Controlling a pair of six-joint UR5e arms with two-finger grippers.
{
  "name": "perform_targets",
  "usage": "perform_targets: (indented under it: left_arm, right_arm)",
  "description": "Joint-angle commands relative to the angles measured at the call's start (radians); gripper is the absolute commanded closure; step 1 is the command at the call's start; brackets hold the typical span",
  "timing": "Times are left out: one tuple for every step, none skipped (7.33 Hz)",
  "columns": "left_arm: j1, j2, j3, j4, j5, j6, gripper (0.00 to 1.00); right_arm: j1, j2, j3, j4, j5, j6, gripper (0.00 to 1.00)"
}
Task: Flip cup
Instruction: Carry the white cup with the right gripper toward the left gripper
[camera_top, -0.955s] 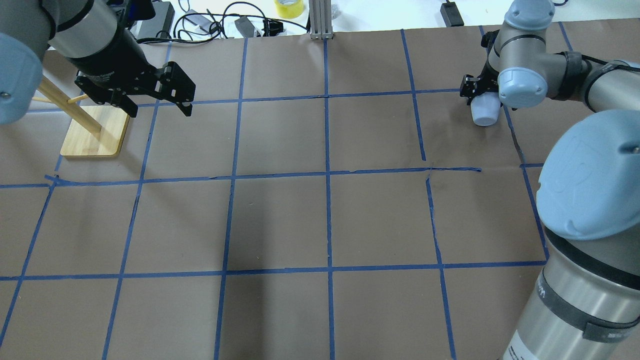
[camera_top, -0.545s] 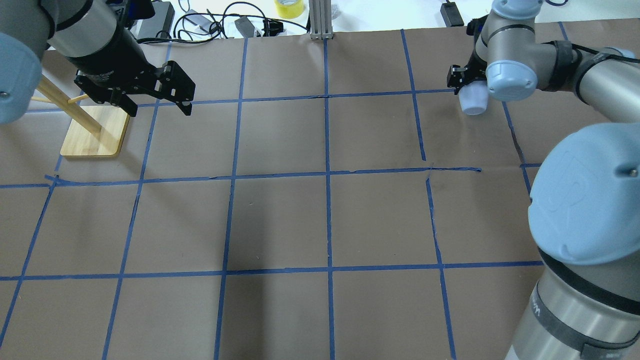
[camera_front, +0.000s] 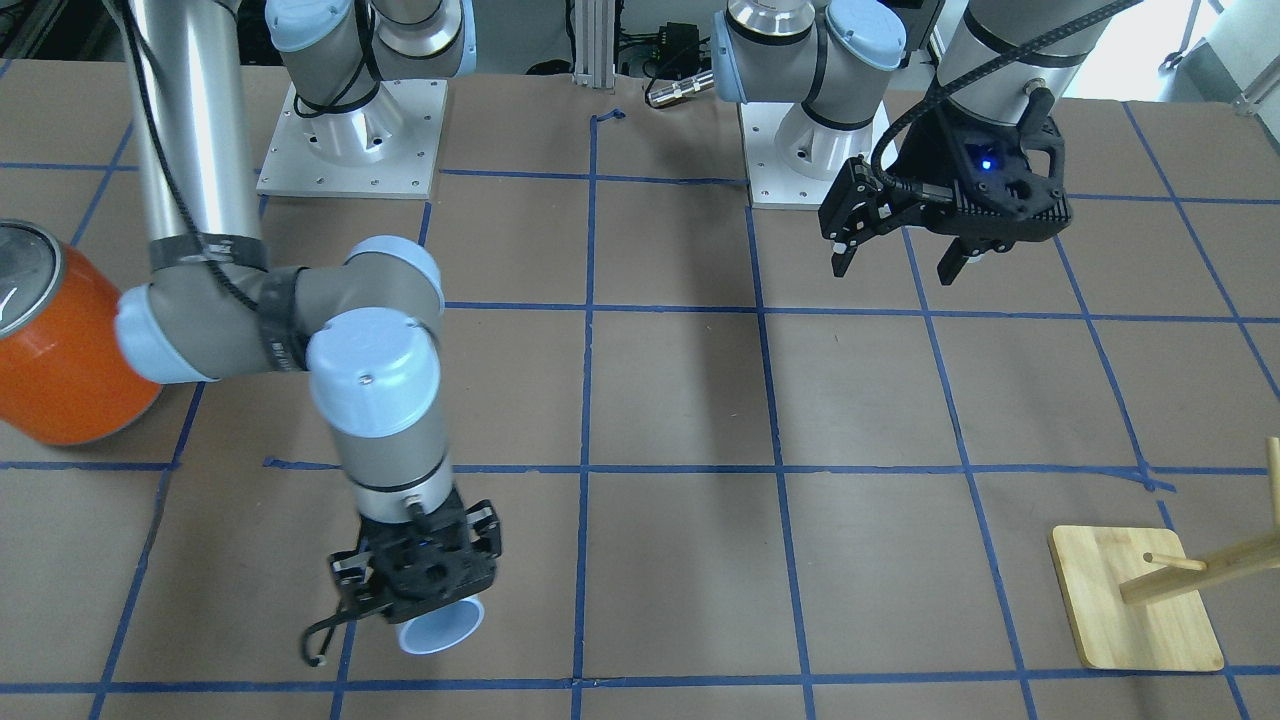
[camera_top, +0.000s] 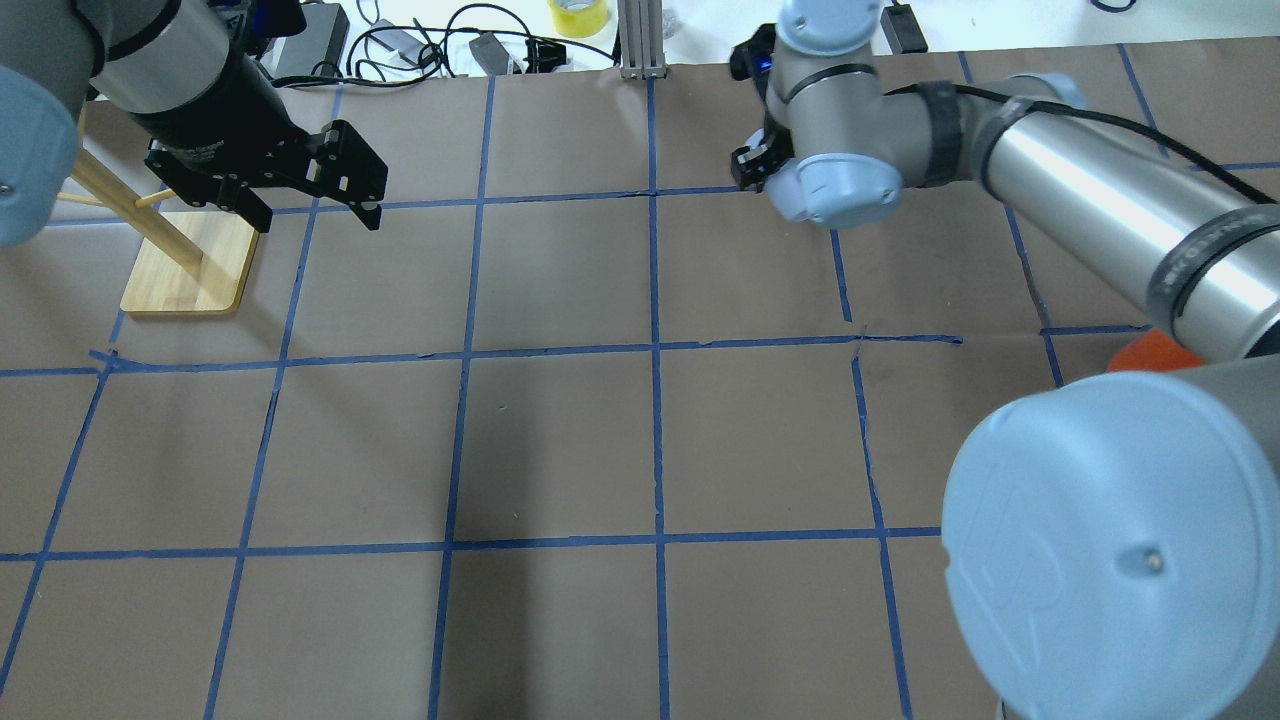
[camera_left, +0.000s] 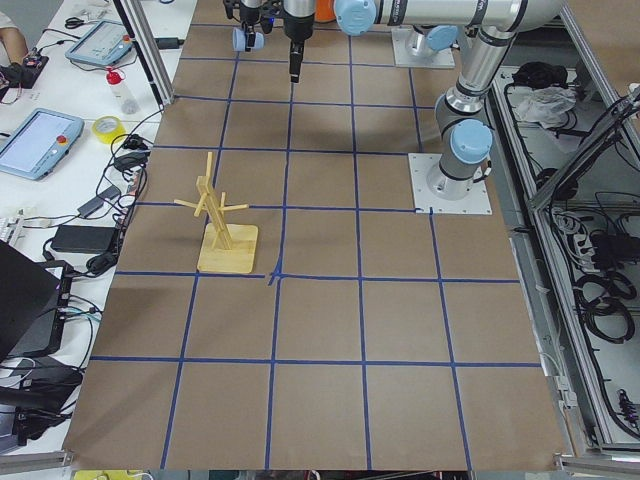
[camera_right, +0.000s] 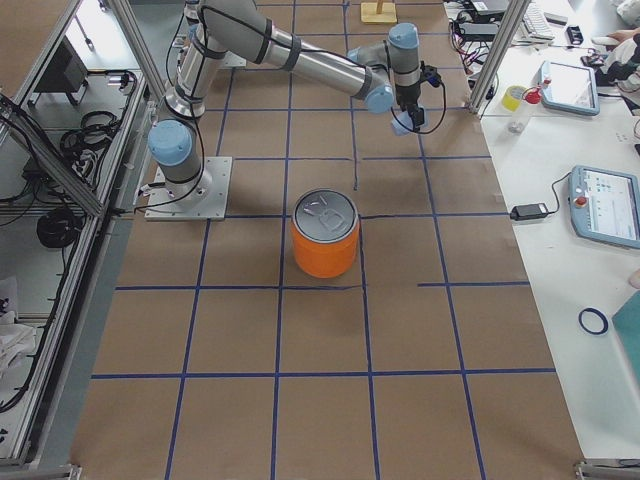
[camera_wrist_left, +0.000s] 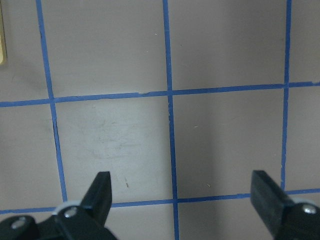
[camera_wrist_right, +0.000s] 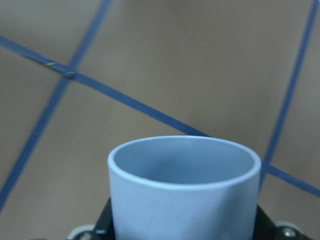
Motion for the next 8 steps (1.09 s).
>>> perform_targets:
  left_arm:
    - [0.004, 0.003, 0.002, 0.000, 0.000, 0.002, 0.00]
    - [0.004, 0.006, 0.002, 0.000, 0.001, 0.002, 0.00]
    - [0.004, 0.007, 0.009, 0.000, 0.004, 0.000, 0.00]
    - [0.004, 0.010, 0.019, 0.000, 0.003, 0.000, 0.00]
    - [0.004, 0.011, 0.019, -0.002, 0.000, -0.003, 0.00]
    - [0.004, 0.007, 0.017, -0.002, -0.002, 0.001, 0.00]
    - [0.004, 0.004, 0.014, -0.002, -0.002, 0.002, 0.00]
    - [0.004, 0.003, 0.016, 0.000, -0.002, 0.003, 0.00]
  right_arm:
    - [0.134, 0.009, 0.005, -0.023, -0.004, -0.212, 1.00]
    - [0.166, 0.015, 0.011, -0.082, -0.001, -0.320, 0.97]
    - [0.196, 0.038, 0.010, -0.122, 0.016, -0.405, 0.96]
    - [0.202, 0.071, 0.011, -0.193, 0.084, -0.611, 0.97]
    - [0.205, 0.091, 0.013, -0.243, 0.088, -0.727, 0.96]
    - [0.208, 0.098, 0.013, -0.242, 0.093, -0.760, 0.95]
    - [0.213, 0.105, 0.016, -0.236, 0.112, -0.922, 0.91]
    - [0.213, 0.107, 0.022, -0.227, 0.146, -0.979, 0.88]
